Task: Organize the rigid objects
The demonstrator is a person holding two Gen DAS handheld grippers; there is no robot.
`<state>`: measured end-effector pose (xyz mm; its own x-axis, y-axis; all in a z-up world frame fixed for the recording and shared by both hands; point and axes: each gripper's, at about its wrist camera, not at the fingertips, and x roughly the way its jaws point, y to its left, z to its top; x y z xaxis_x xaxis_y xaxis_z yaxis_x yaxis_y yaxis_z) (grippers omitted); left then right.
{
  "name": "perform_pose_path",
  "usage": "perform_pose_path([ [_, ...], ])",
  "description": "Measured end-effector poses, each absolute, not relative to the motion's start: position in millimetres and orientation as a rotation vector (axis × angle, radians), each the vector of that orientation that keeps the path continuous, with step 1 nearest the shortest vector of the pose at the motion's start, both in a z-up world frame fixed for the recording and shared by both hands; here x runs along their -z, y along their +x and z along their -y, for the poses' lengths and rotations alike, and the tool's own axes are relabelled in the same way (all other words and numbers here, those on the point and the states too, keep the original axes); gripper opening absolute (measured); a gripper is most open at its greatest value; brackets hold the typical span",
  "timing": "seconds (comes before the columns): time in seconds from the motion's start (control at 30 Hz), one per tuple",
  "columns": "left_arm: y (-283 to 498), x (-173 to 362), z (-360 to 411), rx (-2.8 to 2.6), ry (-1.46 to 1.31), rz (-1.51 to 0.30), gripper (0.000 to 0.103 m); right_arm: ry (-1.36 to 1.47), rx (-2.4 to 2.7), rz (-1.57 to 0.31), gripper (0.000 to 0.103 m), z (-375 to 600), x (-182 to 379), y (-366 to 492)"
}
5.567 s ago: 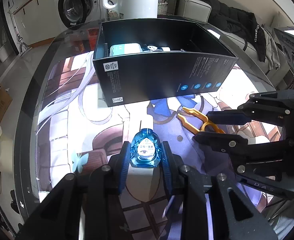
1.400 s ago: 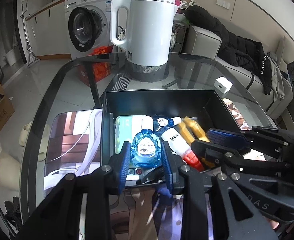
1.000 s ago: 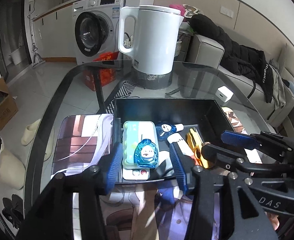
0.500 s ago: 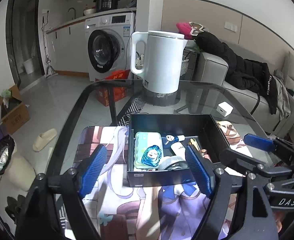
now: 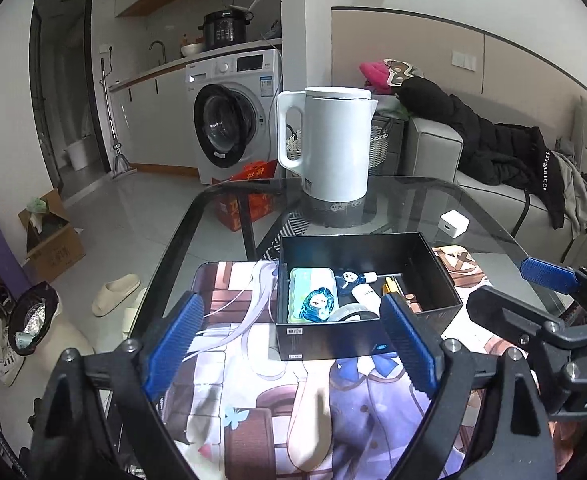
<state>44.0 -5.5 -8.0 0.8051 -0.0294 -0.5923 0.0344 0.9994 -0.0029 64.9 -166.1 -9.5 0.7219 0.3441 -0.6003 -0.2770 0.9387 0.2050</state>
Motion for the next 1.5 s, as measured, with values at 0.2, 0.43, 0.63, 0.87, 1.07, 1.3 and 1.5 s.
perform_pose_path([
  [0.2,40,9,8,0.039,0.004,-0.664,0.091,0.097,-0.344,-0.689,0.102,168,10,56],
  [0.43,33,17,10,0.023,0.013,-0.676,0.093,0.096,-0.351,-0.702,0.102,168,13,52],
  [0.63,35,34,7,0.046,0.000,-0.721,0.100,0.100,-0.362,-0.758,0.102,168,28,51],
  [0.87,22,23,9,0.036,0.042,-0.529,0.100,0.099,-0.348,-0.639,0.102,178,18,40],
  [1.07,12,8,3,0.026,0.026,-0.408,0.102,0.084,-0.327,-0.477,0.102,184,0,26],
  [1.3,3,-1,-5,0.035,0.004,-0.366,0.103,0.116,-0.335,-0.376,0.102,193,-11,14],
  [1.5,-9,-5,-4,0.038,-0.005,-0.311,0.103,0.122,-0.337,-0.326,0.102,197,-19,3],
])
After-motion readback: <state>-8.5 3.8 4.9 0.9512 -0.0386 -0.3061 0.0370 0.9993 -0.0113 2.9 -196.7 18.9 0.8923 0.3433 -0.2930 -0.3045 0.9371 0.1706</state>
